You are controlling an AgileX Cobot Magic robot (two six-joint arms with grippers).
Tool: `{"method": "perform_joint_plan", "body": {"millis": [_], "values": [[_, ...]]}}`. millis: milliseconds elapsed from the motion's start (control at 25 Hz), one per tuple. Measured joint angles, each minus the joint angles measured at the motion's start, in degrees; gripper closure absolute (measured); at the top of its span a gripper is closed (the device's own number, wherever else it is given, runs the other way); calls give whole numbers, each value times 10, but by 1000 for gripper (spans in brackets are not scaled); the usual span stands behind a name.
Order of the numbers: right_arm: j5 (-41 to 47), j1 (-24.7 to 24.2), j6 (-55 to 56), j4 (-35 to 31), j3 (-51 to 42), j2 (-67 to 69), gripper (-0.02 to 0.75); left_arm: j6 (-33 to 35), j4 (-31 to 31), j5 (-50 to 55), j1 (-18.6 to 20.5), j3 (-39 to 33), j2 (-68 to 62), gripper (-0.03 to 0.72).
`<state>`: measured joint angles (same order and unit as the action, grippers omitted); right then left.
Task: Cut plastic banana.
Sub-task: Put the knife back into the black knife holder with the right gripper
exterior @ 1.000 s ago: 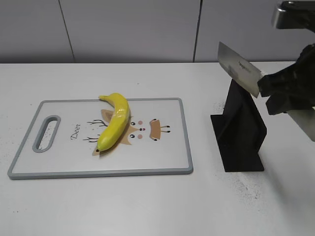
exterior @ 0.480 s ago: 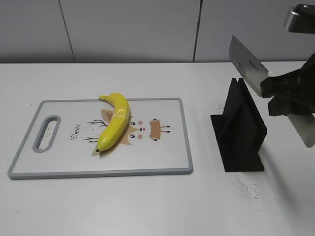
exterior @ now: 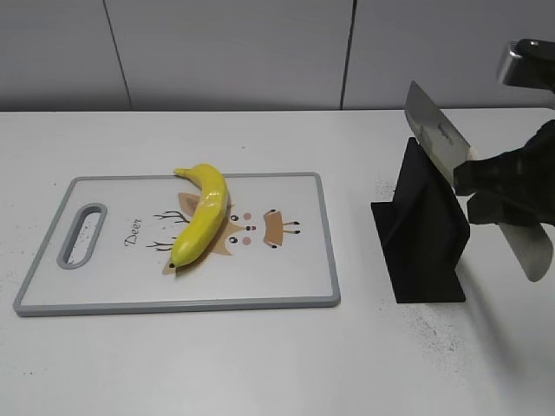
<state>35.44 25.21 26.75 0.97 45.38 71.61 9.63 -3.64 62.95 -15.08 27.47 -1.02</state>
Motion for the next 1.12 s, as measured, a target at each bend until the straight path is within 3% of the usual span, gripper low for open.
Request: {"method": "perform_joint_plan", "body": {"millis": [760, 1120], "values": [[-55, 0, 32, 4, -35, -1, 579, 0, 1, -4, 1, 0, 0, 148], [-70, 0, 43, 4, -35, -7, 579, 0, 1, -4, 89, 0, 0, 182]]}}
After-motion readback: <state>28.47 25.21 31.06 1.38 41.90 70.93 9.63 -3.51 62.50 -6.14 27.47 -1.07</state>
